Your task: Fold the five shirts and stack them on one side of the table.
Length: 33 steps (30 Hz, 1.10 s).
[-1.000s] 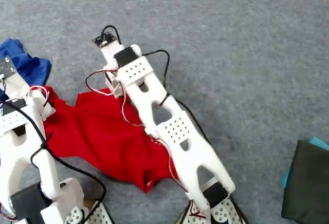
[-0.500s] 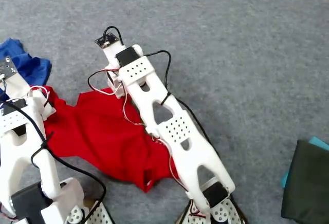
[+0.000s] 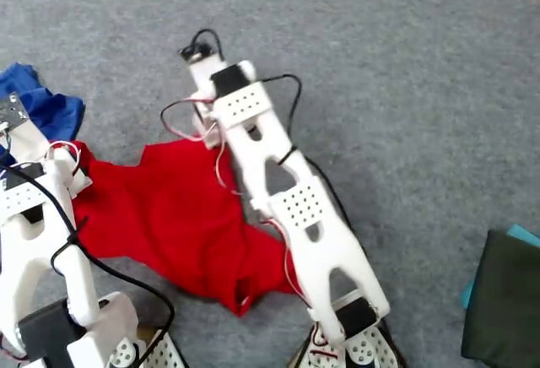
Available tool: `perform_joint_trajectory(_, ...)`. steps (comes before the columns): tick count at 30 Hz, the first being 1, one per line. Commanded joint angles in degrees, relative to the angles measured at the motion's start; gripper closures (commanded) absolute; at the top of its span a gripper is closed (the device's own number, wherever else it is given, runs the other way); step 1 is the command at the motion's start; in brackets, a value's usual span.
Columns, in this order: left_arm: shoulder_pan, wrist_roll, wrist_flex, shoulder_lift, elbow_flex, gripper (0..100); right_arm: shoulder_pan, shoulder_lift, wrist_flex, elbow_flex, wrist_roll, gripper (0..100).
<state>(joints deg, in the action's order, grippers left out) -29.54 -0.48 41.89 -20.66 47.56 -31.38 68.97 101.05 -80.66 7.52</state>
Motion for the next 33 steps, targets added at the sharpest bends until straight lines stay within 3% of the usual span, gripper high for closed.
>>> perform_joint_trajectory(1,3.9,-0.2,2.5,-0.9,-2.8,98,2.3,-11.6,1.3,-4.3,-2.5,99.5)
perform_joint_trajectory(15,16.6,0.7,33.6,-6.6,-43.8,98,14.0,-56.9,1.3,-4.2,-9.6,99.5)
perform_joint_trajectory(23,24.5,4.2,37.3,-14.7,-59.0,98,26.9,-78.2,1.1,-4.2,-11.7,99.4)
perform_joint_trajectory(33,34.5,4.5,41.8,-28.8,-60.3,98,33.4,-90.9,1.0,-4.3,-20.4,99.4)
